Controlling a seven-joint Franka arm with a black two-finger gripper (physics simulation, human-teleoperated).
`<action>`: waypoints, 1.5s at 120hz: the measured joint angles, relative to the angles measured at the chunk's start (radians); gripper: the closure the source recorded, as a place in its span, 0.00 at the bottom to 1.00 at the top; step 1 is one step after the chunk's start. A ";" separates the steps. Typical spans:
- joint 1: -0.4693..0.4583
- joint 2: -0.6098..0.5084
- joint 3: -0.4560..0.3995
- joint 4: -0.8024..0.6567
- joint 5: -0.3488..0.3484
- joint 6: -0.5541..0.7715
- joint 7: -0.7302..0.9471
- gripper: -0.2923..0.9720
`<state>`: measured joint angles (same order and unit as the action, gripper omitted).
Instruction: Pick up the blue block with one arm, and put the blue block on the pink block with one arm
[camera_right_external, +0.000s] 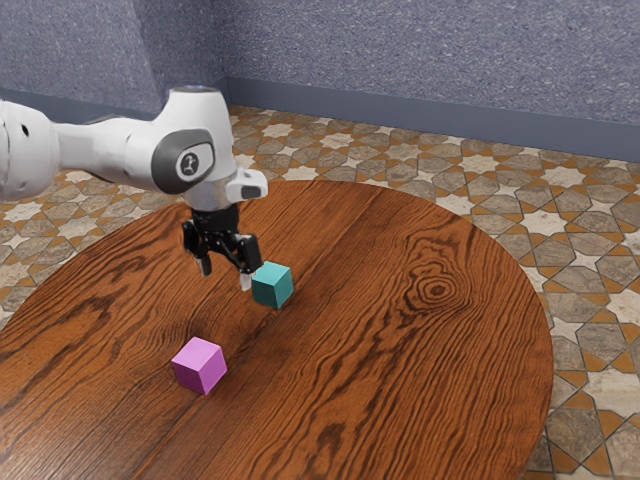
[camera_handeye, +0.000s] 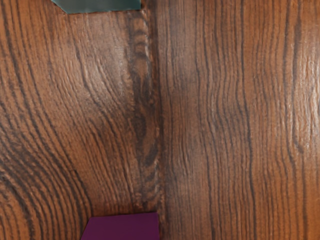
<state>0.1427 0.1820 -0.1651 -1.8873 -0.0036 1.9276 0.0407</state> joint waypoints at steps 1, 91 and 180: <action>-0.001 0.005 -0.002 -0.003 0.003 0.013 0.000 0.23; 0.003 0.418 0.009 0.365 0.092 0.124 -0.063 0.23; 0.005 0.572 -0.005 0.513 0.125 0.105 -0.020 0.25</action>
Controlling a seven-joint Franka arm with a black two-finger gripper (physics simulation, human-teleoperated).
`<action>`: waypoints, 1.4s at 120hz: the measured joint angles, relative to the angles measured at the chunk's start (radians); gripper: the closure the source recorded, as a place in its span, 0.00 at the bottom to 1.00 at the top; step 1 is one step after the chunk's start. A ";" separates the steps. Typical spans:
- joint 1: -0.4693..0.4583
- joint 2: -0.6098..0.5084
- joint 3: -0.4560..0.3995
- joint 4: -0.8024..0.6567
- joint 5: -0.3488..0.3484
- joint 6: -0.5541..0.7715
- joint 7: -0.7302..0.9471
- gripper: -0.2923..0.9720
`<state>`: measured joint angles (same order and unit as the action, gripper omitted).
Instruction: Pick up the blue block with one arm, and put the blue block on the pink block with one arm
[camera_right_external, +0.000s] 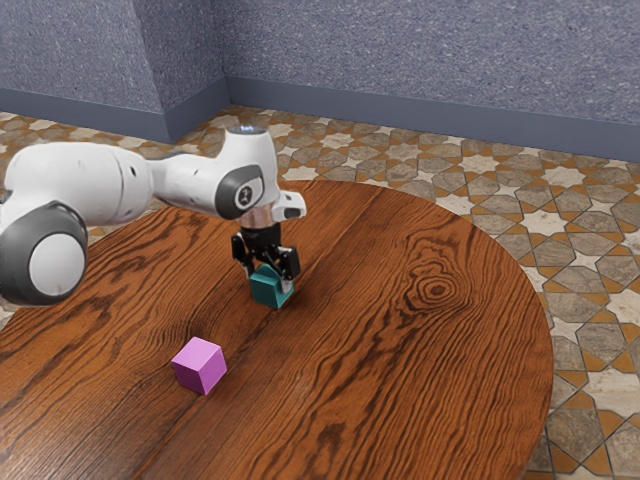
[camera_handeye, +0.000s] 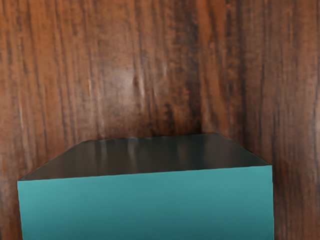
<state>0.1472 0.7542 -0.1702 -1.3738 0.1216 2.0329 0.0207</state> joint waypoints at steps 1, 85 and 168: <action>0.000 0.001 0.000 0.001 0.000 0.000 0.000 0.25; 0.006 -0.198 0.008 -0.127 -0.001 0.006 0.001 0.50; 0.030 -0.921 0.026 -1.029 -0.104 0.181 -0.052 0.49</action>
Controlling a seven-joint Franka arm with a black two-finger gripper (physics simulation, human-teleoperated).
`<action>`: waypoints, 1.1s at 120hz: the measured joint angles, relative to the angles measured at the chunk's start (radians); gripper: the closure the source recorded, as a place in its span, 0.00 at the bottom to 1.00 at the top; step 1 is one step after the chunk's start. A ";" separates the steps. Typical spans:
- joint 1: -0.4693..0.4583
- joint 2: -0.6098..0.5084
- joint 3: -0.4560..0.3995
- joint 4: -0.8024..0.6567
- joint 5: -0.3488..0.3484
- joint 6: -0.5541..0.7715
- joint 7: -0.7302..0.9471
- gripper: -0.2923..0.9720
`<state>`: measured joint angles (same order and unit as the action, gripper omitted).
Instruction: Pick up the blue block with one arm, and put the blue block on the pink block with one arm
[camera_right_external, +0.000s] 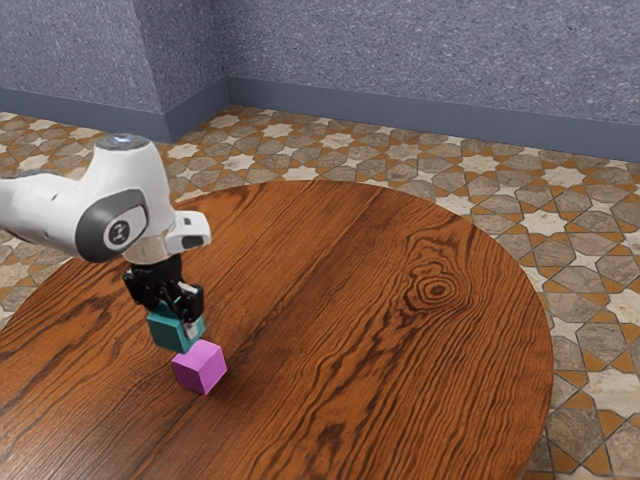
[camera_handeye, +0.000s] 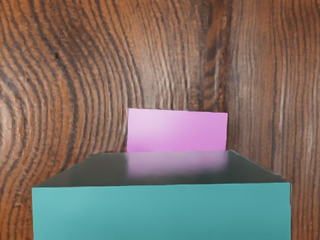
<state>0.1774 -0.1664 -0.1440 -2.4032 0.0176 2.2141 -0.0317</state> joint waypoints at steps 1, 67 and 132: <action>0.001 0.005 0.004 0.001 0.000 0.003 0.001 0.49; 0.001 0.071 -0.029 0.013 -0.002 0.073 0.038 0.49; 0.002 0.088 0.043 0.578 -0.044 -0.253 0.070 0.26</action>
<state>0.1794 -0.0788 -0.1009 -1.8254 -0.0265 1.9612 0.0380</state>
